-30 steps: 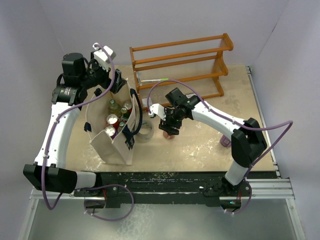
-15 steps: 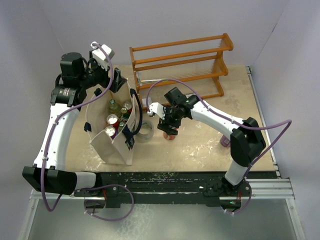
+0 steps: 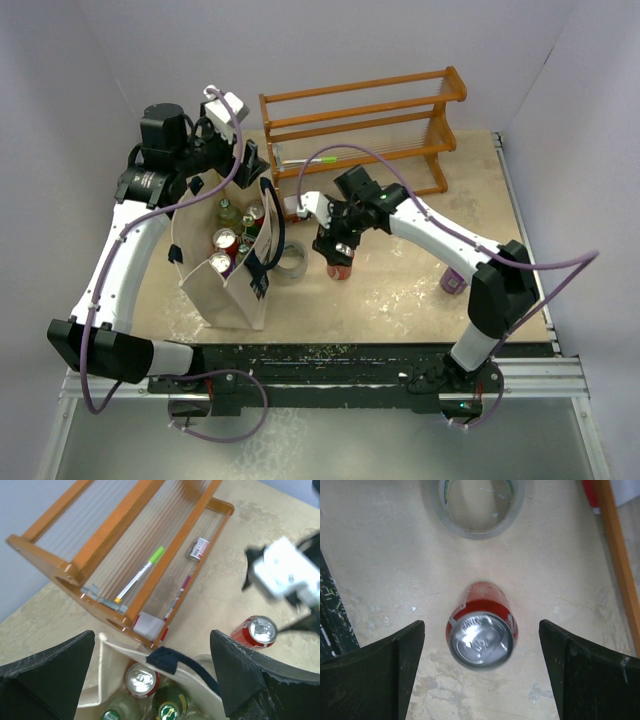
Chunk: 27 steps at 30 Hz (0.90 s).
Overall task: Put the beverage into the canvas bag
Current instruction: Move the drink to the center of the board, then pick up the drink from the center of the board.
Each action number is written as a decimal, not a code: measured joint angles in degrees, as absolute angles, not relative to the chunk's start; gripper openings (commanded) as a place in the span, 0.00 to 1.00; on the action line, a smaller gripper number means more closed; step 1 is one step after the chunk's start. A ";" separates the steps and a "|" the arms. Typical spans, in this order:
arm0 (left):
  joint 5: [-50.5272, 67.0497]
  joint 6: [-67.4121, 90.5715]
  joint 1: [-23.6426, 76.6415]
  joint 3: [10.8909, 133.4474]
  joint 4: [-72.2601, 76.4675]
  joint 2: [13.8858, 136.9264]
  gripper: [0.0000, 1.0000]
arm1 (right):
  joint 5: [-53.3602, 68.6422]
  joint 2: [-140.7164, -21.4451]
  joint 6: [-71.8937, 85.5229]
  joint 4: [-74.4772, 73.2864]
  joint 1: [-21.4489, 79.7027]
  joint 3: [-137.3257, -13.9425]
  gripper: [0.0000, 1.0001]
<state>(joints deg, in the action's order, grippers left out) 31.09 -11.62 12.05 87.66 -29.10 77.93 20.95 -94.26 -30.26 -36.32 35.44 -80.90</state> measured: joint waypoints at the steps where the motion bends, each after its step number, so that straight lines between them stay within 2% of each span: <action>1: 31.18 -11.64 12.82 87.66 -29.10 78.37 0.99 | 21.39 -93.23 -29.50 -36.10 33.58 -80.90 0.96; 10: 30.92 -16.51 21.45 87.66 -29.93 83.50 0.99 | 22.63 -88.16 -22.39 -32.82 15.59 -80.86 0.96; 18: 30.20 -23.46 30.85 85.08 -33.95 89.76 0.99 | 22.70 -85.03 -20.67 -30.81 8.80 -80.20 0.96; 27: 31.27 -33.76 35.05 80.07 -39.22 94.80 0.99 | 24.16 -82.37 -19.64 -29.56 1.54 -78.37 0.96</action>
<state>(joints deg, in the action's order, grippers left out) 31.27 -33.76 35.05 80.07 -39.22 94.80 24.16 -82.37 -19.64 -29.56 1.54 -78.37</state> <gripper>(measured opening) 0.992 0.961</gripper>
